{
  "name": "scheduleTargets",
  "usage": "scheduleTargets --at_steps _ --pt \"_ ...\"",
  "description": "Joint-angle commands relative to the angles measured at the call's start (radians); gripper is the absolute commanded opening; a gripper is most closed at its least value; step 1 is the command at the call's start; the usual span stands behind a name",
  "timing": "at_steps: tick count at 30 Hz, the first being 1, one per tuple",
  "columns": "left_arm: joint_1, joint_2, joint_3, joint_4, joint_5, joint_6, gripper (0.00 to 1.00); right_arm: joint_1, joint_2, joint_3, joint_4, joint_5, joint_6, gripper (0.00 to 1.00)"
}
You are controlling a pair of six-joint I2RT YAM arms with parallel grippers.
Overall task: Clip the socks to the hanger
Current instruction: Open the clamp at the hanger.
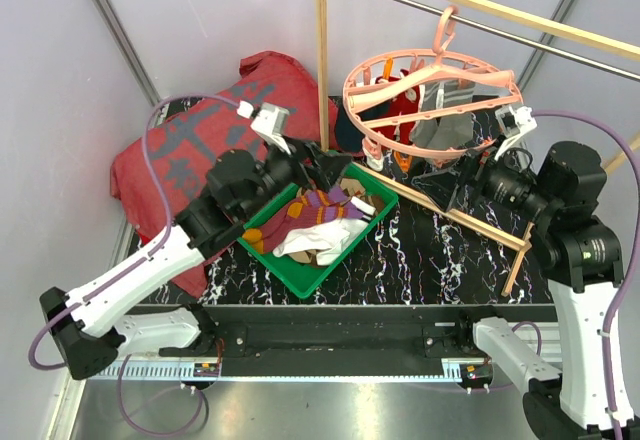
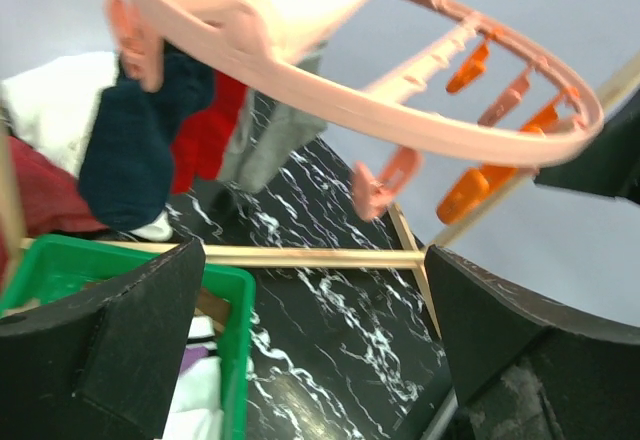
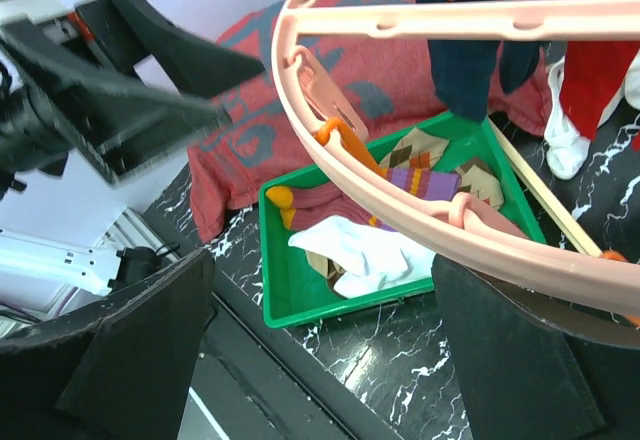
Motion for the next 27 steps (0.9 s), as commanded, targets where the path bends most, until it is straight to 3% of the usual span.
scheduleTargets --at_steps 1,6,10,15,20,27 --pt "0.138 -0.02 -0.006 0.069 0.211 -0.042 0.96 0.005 0.009 0.026 0.013 -0.052 -0.029 1.0" --pt "0.256 0.029 -0.02 0.157 0.307 -0.039 0.98 0.005 0.009 0.029 0.024 -0.15 -0.061 0.99" --pt "0.278 0.121 0.02 0.195 0.332 0.059 0.99 0.005 0.002 0.028 0.047 -0.241 -0.058 1.0" --pt "0.321 0.236 0.074 0.269 0.366 0.064 0.99 0.005 -0.035 -0.004 0.149 -0.368 -0.015 1.0" --pt "0.319 0.31 0.166 0.27 0.427 0.015 0.98 0.005 -0.049 -0.067 0.295 -0.464 0.109 1.0" --pt "0.218 0.264 0.191 0.244 0.319 0.09 0.99 0.005 -0.023 -0.098 0.392 -0.462 0.143 1.0"
